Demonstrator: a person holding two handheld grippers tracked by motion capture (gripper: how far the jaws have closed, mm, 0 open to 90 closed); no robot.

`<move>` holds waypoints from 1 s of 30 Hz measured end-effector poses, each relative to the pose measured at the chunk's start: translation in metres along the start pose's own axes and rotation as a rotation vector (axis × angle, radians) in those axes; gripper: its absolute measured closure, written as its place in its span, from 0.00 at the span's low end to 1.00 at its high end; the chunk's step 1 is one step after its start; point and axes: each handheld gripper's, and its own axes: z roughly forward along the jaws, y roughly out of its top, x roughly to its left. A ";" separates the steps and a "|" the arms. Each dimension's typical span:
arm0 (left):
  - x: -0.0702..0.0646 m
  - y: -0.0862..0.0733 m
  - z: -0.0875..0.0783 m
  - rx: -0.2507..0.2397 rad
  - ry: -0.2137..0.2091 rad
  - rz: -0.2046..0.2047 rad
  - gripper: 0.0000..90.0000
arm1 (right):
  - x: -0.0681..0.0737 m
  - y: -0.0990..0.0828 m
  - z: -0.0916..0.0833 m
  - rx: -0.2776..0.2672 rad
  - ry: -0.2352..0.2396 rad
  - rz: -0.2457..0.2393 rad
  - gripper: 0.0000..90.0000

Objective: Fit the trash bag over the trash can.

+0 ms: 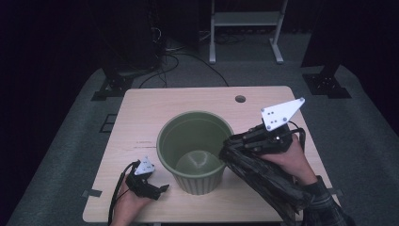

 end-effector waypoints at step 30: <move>0.000 0.000 0.000 -0.001 -0.001 0.002 0.00 | -0.052 0.104 0.098 -0.124 0.207 -0.029 0.97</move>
